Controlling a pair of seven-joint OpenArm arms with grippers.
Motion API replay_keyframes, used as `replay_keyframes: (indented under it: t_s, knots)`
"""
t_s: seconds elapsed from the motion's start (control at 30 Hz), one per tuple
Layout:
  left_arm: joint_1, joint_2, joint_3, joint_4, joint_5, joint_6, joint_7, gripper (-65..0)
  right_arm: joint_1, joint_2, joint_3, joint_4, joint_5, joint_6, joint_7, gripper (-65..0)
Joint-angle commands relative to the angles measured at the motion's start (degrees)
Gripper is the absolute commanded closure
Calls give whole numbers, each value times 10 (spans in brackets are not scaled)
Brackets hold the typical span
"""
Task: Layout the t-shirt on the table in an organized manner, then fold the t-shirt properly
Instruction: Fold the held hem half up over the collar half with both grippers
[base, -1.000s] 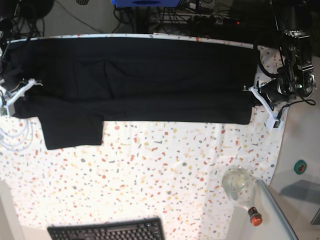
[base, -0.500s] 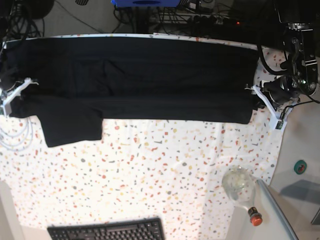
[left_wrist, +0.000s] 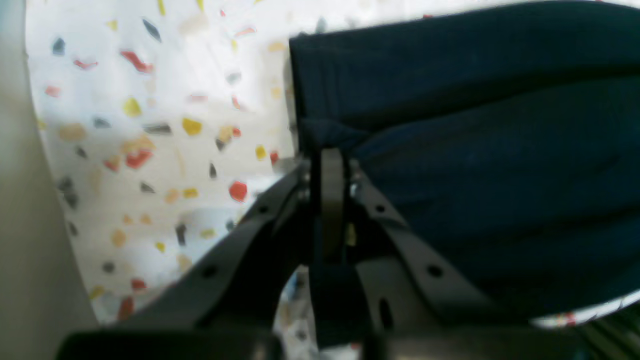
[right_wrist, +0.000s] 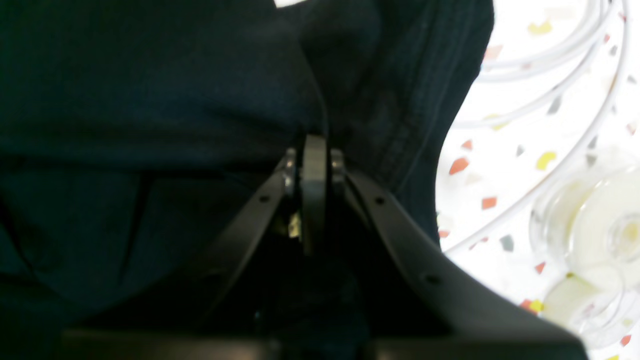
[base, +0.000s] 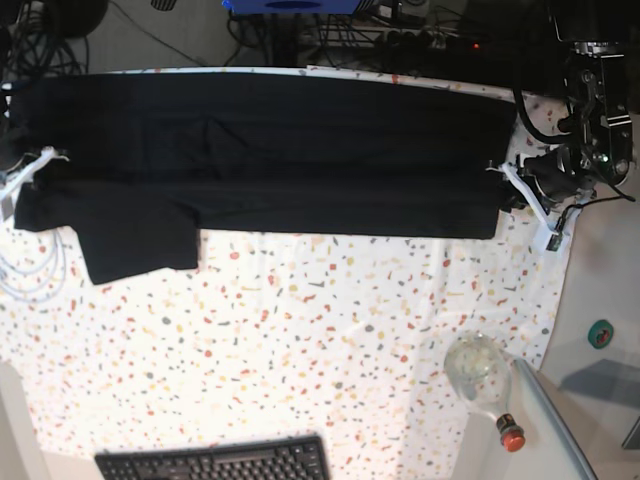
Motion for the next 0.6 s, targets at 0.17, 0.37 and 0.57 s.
replay_keyframes:
  t_s: [0.17, 0.37, 0.57]
  knots:
    - [10, -12, -8, 11, 3, 1, -5, 0, 11, 10, 3, 6, 0, -5, 12, 0]
    - [12, -12, -10, 8, 3, 1, -6, 0, 15, 10, 3, 6, 0, -5, 12, 0]
    - [16, -10, -4, 13, 3, 1, -5, 0, 14, 9, 4, 6, 0, -9, 11, 0]
